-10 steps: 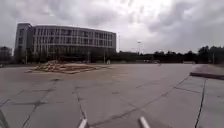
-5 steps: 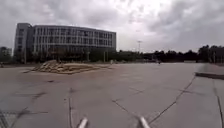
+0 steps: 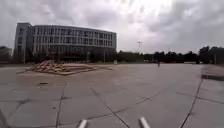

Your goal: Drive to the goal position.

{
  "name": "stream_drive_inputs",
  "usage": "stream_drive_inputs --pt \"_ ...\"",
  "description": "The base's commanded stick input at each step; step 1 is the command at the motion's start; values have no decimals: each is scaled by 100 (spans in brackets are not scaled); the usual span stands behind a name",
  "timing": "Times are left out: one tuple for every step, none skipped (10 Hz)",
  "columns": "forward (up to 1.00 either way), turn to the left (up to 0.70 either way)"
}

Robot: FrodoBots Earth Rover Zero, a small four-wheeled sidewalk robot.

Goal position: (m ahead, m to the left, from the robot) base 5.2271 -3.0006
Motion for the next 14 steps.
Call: stream_drive_inputs --pt "70 -4" --pt "70 -17" --pt "70 -30" --pt "70 -35" --pt "70 -35" --pt "70 -35" --pt "70 -35" --pt "70 -35" --pt "70 -35" --pt "70 -31" --pt "70 -17" --pt "70 -2" --pt "70 0" --pt "70 0"
